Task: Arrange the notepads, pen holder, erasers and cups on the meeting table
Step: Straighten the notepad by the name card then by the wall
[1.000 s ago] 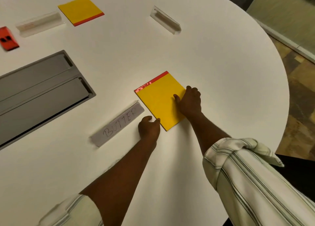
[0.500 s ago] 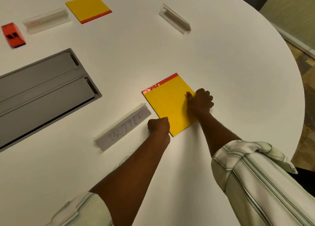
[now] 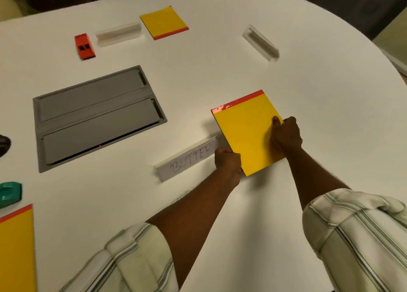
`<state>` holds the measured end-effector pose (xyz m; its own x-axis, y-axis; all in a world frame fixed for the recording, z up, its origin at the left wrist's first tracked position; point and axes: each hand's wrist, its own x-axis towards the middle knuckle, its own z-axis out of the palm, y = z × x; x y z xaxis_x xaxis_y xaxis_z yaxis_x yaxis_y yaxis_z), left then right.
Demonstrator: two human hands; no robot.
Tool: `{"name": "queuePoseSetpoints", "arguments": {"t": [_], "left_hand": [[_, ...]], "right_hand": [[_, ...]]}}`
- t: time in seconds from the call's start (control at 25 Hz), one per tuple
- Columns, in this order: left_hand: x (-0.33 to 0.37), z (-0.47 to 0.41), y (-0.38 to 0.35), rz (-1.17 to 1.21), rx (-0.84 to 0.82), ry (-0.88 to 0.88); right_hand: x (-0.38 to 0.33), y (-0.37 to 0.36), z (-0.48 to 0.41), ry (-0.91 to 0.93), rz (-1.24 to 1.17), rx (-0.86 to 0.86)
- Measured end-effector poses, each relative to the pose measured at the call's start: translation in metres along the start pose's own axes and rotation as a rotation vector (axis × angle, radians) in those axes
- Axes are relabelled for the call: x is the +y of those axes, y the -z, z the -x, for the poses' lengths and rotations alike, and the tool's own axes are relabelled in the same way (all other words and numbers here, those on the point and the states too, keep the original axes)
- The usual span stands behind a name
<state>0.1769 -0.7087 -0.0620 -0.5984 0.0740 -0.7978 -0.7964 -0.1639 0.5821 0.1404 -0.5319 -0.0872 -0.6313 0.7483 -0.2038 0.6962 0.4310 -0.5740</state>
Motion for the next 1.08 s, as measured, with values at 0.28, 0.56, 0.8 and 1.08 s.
{"name": "queuePoseSetpoints", "arguments": {"t": [0.28, 0.56, 0.8, 1.08], "left_hand": [[0.03, 0.055, 0.046, 0.031, 0.188, -0.252], [0.032, 0.1, 0.15, 0.212, 0.383, -0.298], [0.02, 0.132, 0.259, 0.237, 0.464, -0.289], [0.002, 0.165, 0.368, 0.254, 0.647, -0.324]], "right_hand": [[-0.045, 0.016, 0.065, 0.114, -0.163, -0.066], [-0.093, -0.014, 0.174, 0.178, -0.28, -0.189], [-0.121, -0.055, 0.275, 0.247, -0.333, -0.297], [-0.147, -0.107, 0.381, 0.269, -0.337, -0.472]]}}
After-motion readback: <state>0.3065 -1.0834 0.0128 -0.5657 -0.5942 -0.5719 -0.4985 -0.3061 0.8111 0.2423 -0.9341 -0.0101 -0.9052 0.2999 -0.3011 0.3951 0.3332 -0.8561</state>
